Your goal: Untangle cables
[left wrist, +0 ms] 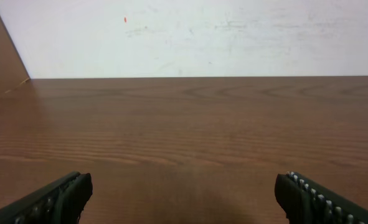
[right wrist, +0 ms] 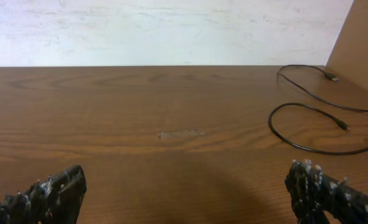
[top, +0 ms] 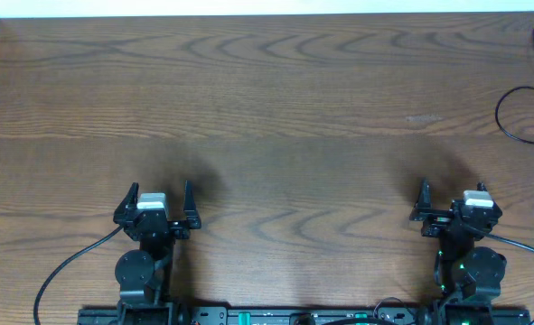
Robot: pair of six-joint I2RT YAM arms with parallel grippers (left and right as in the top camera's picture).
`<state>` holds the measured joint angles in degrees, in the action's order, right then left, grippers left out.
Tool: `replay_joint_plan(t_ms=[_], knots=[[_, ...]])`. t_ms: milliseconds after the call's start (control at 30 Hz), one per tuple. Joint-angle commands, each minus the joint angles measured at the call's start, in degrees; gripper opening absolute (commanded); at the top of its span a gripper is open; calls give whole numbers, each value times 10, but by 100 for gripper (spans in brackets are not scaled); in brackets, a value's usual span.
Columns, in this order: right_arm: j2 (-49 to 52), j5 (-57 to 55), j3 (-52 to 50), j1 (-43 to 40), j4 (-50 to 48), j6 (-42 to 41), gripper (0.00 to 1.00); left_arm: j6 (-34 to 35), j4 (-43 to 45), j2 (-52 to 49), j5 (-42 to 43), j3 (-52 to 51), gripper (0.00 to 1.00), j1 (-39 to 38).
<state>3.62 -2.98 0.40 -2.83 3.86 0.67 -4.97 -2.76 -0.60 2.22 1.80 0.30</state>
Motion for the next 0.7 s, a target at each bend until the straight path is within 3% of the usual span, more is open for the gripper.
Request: replay_joint_plan(t_ms=[0, 667], knots=[[-3, 0, -1, -2, 2, -4, 99, -8, -12, 0, -14, -16, 98, -1], [-3, 0, -1, -2, 2, -4, 99, -8, -12, 0, -14, -16, 98, -1]])
